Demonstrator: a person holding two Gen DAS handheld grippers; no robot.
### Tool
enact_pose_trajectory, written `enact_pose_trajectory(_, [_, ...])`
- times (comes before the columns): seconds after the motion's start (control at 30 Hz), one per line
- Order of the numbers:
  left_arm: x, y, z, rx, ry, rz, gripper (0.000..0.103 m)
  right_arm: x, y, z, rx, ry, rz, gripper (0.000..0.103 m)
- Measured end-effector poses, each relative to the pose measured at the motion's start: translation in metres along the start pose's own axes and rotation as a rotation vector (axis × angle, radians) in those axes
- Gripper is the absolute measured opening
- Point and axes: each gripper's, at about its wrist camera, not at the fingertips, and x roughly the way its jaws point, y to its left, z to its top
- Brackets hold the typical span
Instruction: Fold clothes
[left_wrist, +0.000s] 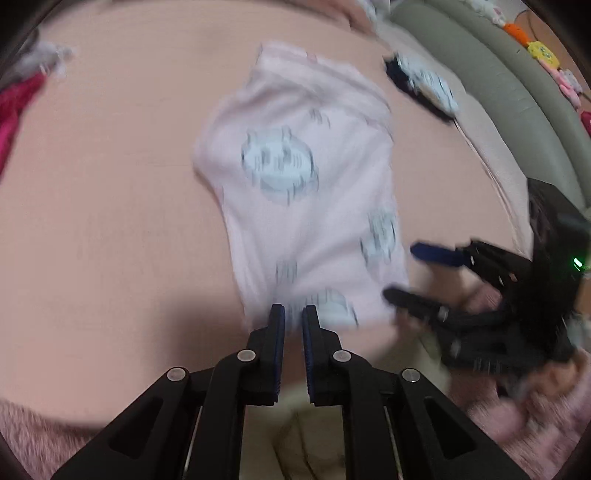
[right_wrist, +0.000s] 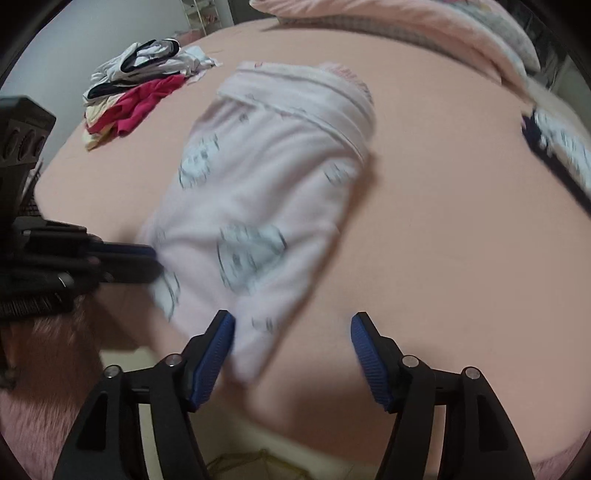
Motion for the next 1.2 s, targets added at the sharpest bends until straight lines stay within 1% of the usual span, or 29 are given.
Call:
enact_pose_trajectory(0.03, [-0.006,-0.001,0.003,0.017,-0.012,-0.01,0.008,-0.005,-0.005,-0.003,0.001,0.016,0.016,0.065])
enact_pose_trajectory(0.07, [-0.011,-0.002,0.014,0.03,-0.057,0.004,0.008,-0.01,-0.008,0.0,-0.002,0.016,0.014,0.065])
enact_pose_trajectory(0.1, [-0.015,-0.003,0.025,0.042,-0.108,0.023,0.008,-0.016,-0.01,0.005,-0.011,-0.007,-0.003,0.065])
enact_pose_trajectory(0.17, [-0.02,-0.004,0.05,0.067,-0.206,0.049,0.008,-0.028,-0.015,0.023,-0.012,-0.09,-0.041,0.065])
enact_pose_trajectory(0.23, [-0.011,-0.011,0.079,0.085,-0.261,0.023,0.008,-0.033,-0.027,0.041,0.023,-0.159,-0.069,0.065])
enact_pose_trajectory(0.27, [-0.006,-0.017,0.089,0.093,-0.275,0.01,0.009,-0.033,-0.037,0.048,0.048,-0.188,-0.079,0.065])
enact_pose_trajectory(0.3, [-0.001,-0.023,0.099,0.1,-0.286,-0.003,0.009,-0.028,-0.044,0.057,0.067,-0.192,-0.097,0.065])
enact_pose_trajectory(0.33, [0.009,-0.028,0.109,0.107,-0.28,-0.003,0.009,-0.023,-0.05,0.067,0.084,-0.19,-0.117,0.065])
enact_pose_trajectory(0.37, [0.018,-0.03,0.113,0.108,-0.256,0.015,0.009,-0.015,-0.052,0.074,0.101,-0.173,-0.13,0.065])
enact_pose_trajectory(0.4, [0.04,-0.035,0.126,0.1,-0.209,0.059,0.009,-0.005,-0.054,0.081,0.118,-0.151,-0.14,0.065])
enact_pose_trajectory(0.43, [0.057,-0.031,0.129,0.079,-0.158,0.102,0.009,0.002,-0.059,0.082,0.135,-0.142,-0.131,0.065])
enact_pose_trajectory(0.5, [0.069,-0.015,0.12,0.013,-0.15,0.067,0.009,0.011,-0.071,0.08,0.171,-0.133,-0.099,0.065])
enact_pose_trajectory(0.57, [0.069,0.006,0.104,-0.098,-0.166,-0.021,0.009,0.023,-0.079,0.083,0.216,-0.126,-0.062,0.065])
enact_pose_trajectory(0.6, [0.067,0.015,0.097,-0.152,-0.169,-0.06,0.009,0.028,-0.083,0.084,0.25,-0.128,-0.03,0.065])
enact_pose_trajectory(0.63, [0.065,0.021,0.092,-0.186,-0.171,-0.087,0.009,0.031,-0.085,0.085,0.27,-0.134,-0.011,0.066])
enact_pose_trajectory(0.67, [0.062,0.023,0.09,-0.192,-0.169,-0.097,0.008,0.033,-0.086,0.086,0.283,-0.141,0.003,0.068])
enact_pose_trajectory(0.7, [0.06,0.024,0.089,-0.194,-0.165,-0.106,0.008,0.036,-0.086,0.084,0.287,-0.144,0.008,0.069])
enact_pose_trajectory(0.73, [0.049,0.023,0.082,-0.188,-0.158,-0.102,0.008,0.033,-0.085,0.08,0.286,-0.142,0.008,0.069])
enact_pose_trajectory(0.8, [0.026,0.013,0.08,-0.1,-0.181,-0.072,0.009,0.025,-0.084,0.069,0.281,-0.139,0.007,0.069])
enact_pose_trajectory(0.87, [0.003,0.003,0.079,-0.007,-0.206,-0.04,0.009,0.012,-0.081,0.054,0.275,-0.151,0.03,0.069])
enact_pose_trajectory(0.9, [-0.002,-0.005,0.081,0.045,-0.216,-0.056,0.009,0.005,-0.079,0.047,0.273,-0.158,0.044,0.069])
enact_pose_trajectory(0.97, [0.002,-0.025,0.09,0.128,-0.203,-0.099,0.009,0.0,-0.072,0.036,0.259,-0.167,0.076,0.069])
enact_pose_trajectory(1.03, [0.017,-0.032,0.096,0.15,-0.164,-0.095,0.009,0.004,-0.063,0.031,0.232,-0.157,0.087,0.069])
enact_pose_trajectory(1.07, [0.025,-0.034,0.098,0.159,-0.143,-0.091,0.009,0.01,-0.059,0.028,0.206,-0.136,0.08,0.069])
enact_pose_trajectory(1.1, [0.023,-0.033,0.097,0.159,-0.142,-0.088,0.009,0.017,-0.054,0.026,0.175,-0.11,0.068,0.069])
enact_pose_trajectory(1.17, [0.016,-0.03,0.093,0.155,-0.147,-0.082,0.006,0.027,-0.042,0.021,0.11,-0.103,0.016,0.069])
enact_pose_trajectory(1.2, [0.013,-0.028,0.091,0.153,-0.15,-0.079,0.002,0.028,-0.038,0.018,0.092,-0.095,0.0,0.069])
